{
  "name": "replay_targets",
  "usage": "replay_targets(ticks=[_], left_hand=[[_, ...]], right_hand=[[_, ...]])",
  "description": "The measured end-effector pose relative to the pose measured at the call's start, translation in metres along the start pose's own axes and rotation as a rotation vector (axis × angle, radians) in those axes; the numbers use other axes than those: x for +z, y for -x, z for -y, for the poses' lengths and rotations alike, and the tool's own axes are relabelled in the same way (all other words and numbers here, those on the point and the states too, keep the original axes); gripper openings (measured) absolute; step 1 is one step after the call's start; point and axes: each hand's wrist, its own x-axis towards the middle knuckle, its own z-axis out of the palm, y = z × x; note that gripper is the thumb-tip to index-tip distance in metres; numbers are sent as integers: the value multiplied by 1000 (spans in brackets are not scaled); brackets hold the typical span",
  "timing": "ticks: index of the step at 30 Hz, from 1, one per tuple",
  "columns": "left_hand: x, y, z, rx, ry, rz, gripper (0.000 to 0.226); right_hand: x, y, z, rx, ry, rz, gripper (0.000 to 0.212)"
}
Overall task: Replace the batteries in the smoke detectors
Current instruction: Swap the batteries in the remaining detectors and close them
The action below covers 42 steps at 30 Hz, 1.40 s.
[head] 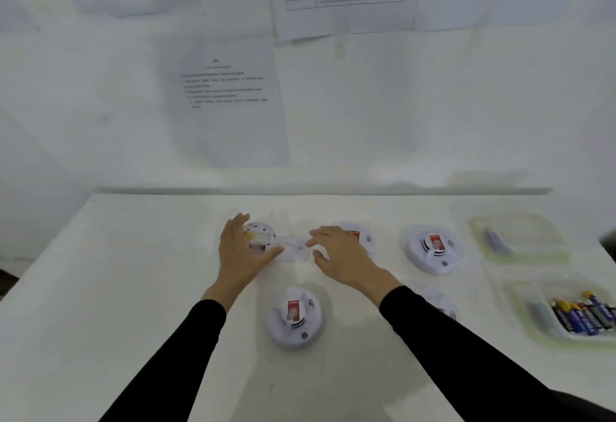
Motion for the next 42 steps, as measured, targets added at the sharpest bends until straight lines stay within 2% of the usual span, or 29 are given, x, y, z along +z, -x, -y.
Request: replay_targets(ticks=[3,5,7,10,12,16,20,24,27,31,39,42], left_hand=[[-8,-3,32,-152,91,112,132],[0,-8,53,-178,158,183,138],[2,-10,66,-189,186,206,130],[2,-10,66,-116,179,193,98],[-1,-7,62,-70,153,139,90],[-10,11,18,-44,282,56,100],[4,18,-35,17,387,110,98],[41,39,-88,17,576,207,93],[72,56,-124,-17,752,378,97],[105,69,-166,-26,862,556,105],[149,103,-217,-14,1024,775,105],[163,111,-225,9,1015,749,101]], right_hand=[[15,-25,17,-40,151,133,38],[22,-35,20,-19,203,183,43],[27,-42,22,5,218,212,43],[30,-44,22,-14,257,176,41],[26,-40,22,-51,305,128,43],[7,-13,9,-123,283,-100,42],[-27,40,-19,-181,138,-346,34],[-65,104,-60,-53,122,-475,35],[-92,155,-101,102,180,-453,35],[-114,209,-136,202,289,-372,37],[-108,250,-160,-6,461,-180,36],[-103,250,-171,-65,544,-183,33]])
